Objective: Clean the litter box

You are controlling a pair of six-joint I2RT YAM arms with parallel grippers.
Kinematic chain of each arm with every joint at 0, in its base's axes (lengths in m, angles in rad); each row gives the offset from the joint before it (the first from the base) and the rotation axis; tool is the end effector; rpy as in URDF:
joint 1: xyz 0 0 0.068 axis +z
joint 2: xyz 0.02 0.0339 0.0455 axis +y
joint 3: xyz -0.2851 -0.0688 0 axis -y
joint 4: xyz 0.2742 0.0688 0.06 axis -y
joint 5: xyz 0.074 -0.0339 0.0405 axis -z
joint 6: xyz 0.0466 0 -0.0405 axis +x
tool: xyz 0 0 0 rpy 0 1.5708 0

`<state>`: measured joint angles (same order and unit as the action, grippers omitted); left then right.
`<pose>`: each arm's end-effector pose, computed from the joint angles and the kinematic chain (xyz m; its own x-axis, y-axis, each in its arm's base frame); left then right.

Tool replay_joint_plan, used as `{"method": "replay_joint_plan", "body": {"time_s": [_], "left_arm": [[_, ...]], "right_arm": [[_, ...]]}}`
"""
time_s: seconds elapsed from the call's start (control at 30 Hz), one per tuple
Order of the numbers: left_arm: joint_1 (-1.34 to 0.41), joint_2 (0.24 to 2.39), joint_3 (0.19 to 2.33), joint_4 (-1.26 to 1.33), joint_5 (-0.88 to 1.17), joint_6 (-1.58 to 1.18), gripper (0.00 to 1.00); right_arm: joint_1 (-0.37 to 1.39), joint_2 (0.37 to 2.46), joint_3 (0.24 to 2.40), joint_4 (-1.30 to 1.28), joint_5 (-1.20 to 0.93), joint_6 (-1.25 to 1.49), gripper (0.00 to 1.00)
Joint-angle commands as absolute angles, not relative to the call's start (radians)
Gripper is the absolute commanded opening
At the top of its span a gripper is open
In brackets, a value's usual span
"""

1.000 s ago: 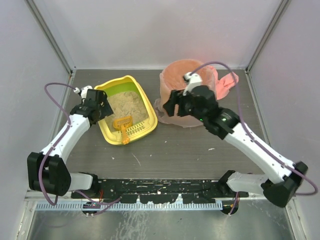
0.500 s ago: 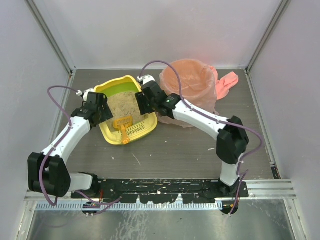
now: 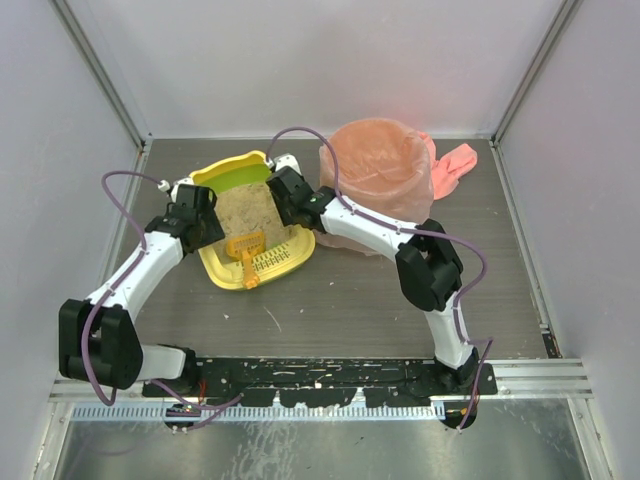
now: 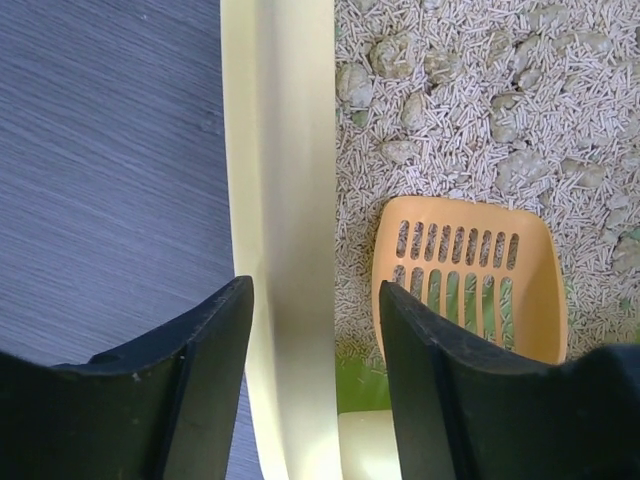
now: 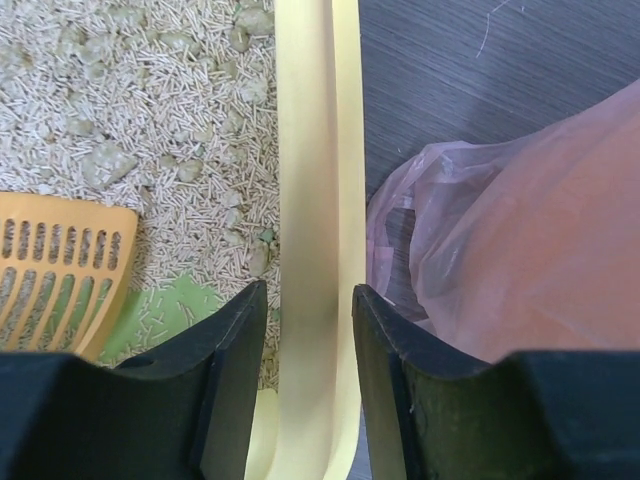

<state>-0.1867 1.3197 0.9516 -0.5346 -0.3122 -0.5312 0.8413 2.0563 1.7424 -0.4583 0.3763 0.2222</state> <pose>0.2973 -0.0416 0.2541 -0.6598 -0.3660 -0.6563 -0.3997 0.9105 -0.1059 0.3570 0.3736 0.2562 -0.5677 -0.3275 -0.7553 -0.4027 0.9107 -0.0922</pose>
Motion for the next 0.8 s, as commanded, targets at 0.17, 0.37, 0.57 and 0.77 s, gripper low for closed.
{"method": "replay_joint_plan", "body": {"time_s": [0.17, 0.37, 0.57, 0.77], "left_arm": [[-0.181, 1.318, 0.965, -0.488, -0.292, -0.505, 0.48], [-0.181, 1.357, 0.977, -0.497, -0.303, -0.502, 0.41], [-0.181, 1.386, 0.97, -0.498, -0.292, -0.504, 0.38], [-0.181, 1.393, 0.946, -0.504, -0.27, -0.503, 0.36]], "right_arm": [[0.836, 2.073, 1.772, -0.431, 0.433, 0.199, 0.39], [0.826, 2.083, 1.756, -0.431, 0.414, 0.201, 0.24], [0.824, 2.079, 1.71, -0.43, 0.401, 0.205, 0.17], [0.824, 2.04, 1.633, -0.433, 0.374, 0.221, 0.1]]}}
